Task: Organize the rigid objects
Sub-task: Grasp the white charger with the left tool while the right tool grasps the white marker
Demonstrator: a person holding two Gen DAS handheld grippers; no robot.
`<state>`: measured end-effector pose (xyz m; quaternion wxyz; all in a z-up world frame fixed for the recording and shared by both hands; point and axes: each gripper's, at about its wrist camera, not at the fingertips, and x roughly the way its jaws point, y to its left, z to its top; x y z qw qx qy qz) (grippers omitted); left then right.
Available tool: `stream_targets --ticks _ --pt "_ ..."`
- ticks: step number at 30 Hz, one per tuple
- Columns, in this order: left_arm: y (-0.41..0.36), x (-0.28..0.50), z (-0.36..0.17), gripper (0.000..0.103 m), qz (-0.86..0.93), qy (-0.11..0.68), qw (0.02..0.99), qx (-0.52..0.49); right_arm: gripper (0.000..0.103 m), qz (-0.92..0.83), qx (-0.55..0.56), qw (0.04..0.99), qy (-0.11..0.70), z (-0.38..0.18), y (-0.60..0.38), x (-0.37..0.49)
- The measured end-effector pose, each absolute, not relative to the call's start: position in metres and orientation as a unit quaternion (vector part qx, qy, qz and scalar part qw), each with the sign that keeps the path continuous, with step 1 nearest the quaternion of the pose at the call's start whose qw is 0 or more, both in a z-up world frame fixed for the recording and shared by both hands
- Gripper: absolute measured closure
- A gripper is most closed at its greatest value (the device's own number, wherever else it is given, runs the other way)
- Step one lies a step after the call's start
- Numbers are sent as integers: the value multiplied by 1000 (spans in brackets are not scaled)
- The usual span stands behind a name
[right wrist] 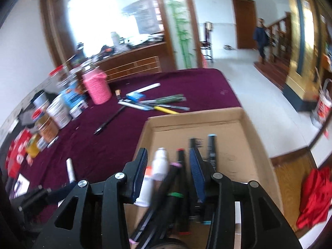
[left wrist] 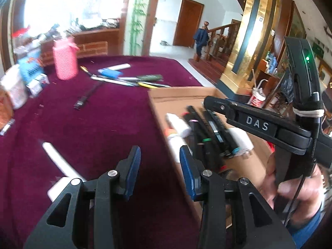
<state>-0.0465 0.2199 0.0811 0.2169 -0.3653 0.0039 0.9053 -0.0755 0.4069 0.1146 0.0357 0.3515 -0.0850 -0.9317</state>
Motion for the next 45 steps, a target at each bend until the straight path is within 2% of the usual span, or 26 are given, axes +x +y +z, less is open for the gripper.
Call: stream_targets --ticks 3,5,6,13,23,26,30,32,34,45 --pt "199 -42 83 66 920 24 184 -346 65 -934 349 50 -62 113 389 -75" --pt "186 -39 83 57 928 39 161 -334 65 -934 349 61 -51 111 380 -76" --pt "180 -37 82 56 931 42 152 -329 65 -934 349 65 -49 111 377 -75" --pt "143 -35 66 55 932 56 100 -343 65 -932 351 81 -28 104 358 -73" --pt "131 -44 41 55 916 46 78 -390 64 -930 360 73 -35 99 361 -76" --pt "131 -47 34 49 910 46 76 -404 62 -930 360 74 -34 99 360 -75" --pt "129 -52 27 49 904 34 83 -418 59 -930 360 74 -34 99 358 -75" --pt "127 -54 24 37 905 27 79 -418 59 -930 359 75 -34 99 358 -75" --pt "125 -55 23 34 905 23 76 -418 59 -929 360 74 -35 98 356 -75" --pt "118 -58 22 34 899 2 92 -428 59 -930 359 75 -29 98 351 -74"
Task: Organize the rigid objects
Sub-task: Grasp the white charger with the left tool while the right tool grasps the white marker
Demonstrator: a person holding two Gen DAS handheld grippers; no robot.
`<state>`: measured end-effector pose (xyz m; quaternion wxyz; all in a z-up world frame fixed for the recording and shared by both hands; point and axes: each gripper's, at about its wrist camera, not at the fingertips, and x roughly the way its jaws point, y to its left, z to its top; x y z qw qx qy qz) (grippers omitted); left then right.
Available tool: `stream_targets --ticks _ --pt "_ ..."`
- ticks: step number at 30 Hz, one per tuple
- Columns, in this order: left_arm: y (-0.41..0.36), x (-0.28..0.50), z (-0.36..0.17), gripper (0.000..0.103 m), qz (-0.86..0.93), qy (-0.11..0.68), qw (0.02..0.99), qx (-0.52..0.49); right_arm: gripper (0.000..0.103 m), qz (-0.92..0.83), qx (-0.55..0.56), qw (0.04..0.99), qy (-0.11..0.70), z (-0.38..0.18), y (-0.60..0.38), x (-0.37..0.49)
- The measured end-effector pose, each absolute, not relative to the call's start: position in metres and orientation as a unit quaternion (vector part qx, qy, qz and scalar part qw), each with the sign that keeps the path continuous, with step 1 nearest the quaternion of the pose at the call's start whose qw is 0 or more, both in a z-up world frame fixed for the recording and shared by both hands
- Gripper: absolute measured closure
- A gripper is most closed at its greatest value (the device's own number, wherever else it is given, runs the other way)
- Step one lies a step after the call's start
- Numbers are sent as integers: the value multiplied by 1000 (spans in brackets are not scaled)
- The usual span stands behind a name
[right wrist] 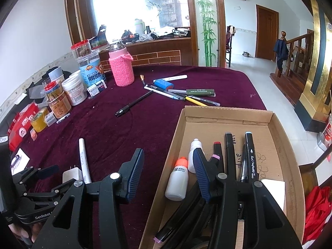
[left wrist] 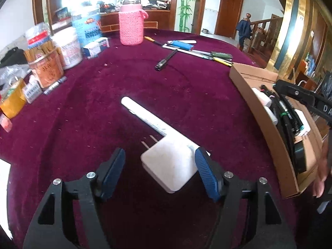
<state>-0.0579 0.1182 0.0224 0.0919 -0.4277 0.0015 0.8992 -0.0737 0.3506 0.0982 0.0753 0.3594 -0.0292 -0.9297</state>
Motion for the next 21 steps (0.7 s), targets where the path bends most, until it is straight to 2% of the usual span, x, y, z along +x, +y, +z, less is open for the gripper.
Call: stream_targets --ticks 10,12,13,21 --pt "133 -65 16 33 897 14 73 -437 59 -930 358 78 -32 99 349 -73" --pt "125 -64 12 35 892 26 69 -447 59 -930 358 81 -31 99 348 -74" --pt "121 -64 8 40 887 34 67 -456 59 -930 358 82 -30 99 346 -73" --pt "82 -62 10 43 890 15 54 -453 59 -929 358 90 -25 98 339 -72"
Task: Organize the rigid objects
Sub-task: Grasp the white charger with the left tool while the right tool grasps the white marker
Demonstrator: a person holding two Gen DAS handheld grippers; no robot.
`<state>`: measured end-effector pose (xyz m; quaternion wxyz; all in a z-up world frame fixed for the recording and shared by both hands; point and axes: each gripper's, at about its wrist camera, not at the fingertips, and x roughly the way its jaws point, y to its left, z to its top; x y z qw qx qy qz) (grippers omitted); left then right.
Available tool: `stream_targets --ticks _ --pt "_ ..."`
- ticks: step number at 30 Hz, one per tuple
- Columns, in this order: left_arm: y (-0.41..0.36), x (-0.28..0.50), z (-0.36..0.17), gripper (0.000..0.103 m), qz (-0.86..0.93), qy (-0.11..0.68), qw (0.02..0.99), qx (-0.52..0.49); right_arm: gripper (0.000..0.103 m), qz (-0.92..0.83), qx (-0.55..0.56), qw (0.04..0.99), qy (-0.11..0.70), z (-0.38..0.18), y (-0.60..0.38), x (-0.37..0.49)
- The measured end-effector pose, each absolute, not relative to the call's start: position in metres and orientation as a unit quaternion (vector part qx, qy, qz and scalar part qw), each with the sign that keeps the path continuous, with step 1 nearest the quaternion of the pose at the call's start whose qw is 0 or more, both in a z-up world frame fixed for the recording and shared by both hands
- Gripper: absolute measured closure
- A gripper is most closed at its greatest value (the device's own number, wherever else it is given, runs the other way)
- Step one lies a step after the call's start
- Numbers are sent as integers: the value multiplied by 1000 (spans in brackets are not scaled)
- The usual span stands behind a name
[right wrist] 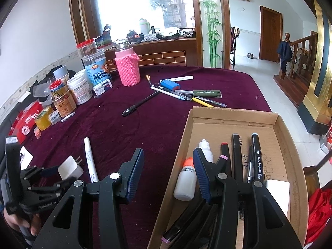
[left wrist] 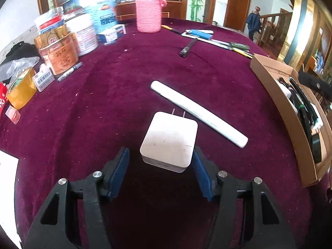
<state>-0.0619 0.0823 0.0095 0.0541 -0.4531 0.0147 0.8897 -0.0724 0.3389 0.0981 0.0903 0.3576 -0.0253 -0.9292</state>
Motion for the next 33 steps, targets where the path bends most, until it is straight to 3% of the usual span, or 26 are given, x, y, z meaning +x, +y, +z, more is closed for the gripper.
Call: stream_targets --ticks 6,8,19,24,30,33 --pt "87 -76 8 43 893 24 58 -445 59 -927 363 95 -13 94 331 -73" --pt "86 -79 5 59 895 21 62 -440 59 -925 366 100 -9 92 327 -73" --pt "31 -80 30 59 921 -49 -17 -386 59 -880 402 254 -11 80 262 -69" --pt "29 -74 38 59 929 -46 -16 -367 59 -864 432 249 63 62 208 -78" --pt "26 -72 42 59 934 -40 -22 -354 60 -854 461 223 91 46 192 -106" --pt "25 -72 42 59 934 -43 -21 -354 70 -847 475 224 80 39 189 -118"
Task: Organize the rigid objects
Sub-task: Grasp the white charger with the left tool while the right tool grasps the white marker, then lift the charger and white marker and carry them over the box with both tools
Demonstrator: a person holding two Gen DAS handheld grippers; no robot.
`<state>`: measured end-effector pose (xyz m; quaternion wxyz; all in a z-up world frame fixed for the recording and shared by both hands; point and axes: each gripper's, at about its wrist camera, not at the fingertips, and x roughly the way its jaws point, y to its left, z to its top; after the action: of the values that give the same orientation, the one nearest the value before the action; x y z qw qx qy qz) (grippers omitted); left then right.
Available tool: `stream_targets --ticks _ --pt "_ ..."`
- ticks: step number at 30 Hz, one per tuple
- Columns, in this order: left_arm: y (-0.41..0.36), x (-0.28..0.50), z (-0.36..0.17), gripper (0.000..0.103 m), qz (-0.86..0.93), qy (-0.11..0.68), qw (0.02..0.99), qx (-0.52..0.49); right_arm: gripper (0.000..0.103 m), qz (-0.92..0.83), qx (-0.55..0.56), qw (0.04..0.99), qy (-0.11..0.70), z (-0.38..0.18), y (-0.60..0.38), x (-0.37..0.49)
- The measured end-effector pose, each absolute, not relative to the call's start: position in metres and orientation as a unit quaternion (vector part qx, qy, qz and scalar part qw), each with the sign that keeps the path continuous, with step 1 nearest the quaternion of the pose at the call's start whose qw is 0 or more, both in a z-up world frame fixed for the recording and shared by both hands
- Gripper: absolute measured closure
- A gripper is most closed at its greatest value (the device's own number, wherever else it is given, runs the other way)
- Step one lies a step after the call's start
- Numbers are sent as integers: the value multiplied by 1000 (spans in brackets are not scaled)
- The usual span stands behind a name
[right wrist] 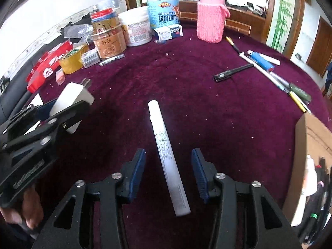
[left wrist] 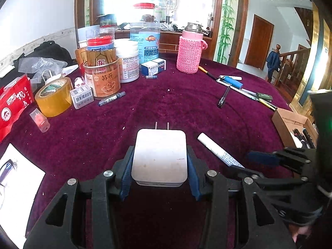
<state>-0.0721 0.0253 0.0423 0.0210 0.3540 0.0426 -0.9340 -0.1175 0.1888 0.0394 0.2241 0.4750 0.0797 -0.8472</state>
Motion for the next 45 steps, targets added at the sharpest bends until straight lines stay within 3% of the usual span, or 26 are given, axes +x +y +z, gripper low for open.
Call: stream_targets --ticks 1,4,7,12,36,45 --pt "25 -71 43 59 -934 43 22 353 80 -844 482 220 77 36 188 -120" --pt "23 -72 43 59 -934 48 21 354 82 -849 475 213 92 27 180 -115" --pt "24 -73 42 59 -933 46 21 357 91 -854 470 196 107 26 176 -106" --pt "26 -73 41 59 -932 44 20 359 91 -859 467 171 125 25 178 -83" --pt "39 -71 34 59 -932 14 24 361 91 -874 449 183 42 27 194 -79" --pt "51 -65 38 59 -941 -12 21 337 91 -905 381 186 -4 61 214 -64"
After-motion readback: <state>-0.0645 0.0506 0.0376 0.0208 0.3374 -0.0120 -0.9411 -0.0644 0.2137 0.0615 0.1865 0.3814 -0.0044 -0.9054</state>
